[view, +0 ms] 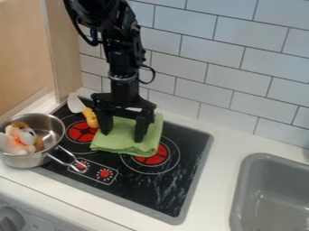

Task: Placed the green towel between two burners

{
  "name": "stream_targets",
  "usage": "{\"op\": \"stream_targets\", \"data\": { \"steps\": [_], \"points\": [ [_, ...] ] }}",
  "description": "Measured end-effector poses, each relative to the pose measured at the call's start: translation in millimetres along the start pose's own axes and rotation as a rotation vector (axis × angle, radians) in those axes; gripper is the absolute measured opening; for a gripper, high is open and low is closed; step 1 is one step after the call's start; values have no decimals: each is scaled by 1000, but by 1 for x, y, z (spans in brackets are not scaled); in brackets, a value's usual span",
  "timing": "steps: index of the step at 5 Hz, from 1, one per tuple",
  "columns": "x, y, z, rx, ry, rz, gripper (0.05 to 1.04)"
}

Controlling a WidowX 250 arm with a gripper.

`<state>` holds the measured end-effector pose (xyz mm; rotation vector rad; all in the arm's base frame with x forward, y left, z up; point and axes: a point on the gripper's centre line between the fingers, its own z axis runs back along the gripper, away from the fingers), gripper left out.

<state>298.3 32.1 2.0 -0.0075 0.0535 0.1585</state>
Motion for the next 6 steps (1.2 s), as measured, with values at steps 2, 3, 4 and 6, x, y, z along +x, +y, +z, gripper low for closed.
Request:
{"op": "stream_targets", "data": {
  "steps": [2,3,4,6],
  "points": [
    [-4,0,4,4,6,12,998],
    [-4,0,14,4,-11,16,998],
    [-1,0,34,6,-66,18,998],
    [-8,-5,67,10,-152,19,998]
  ]
}}
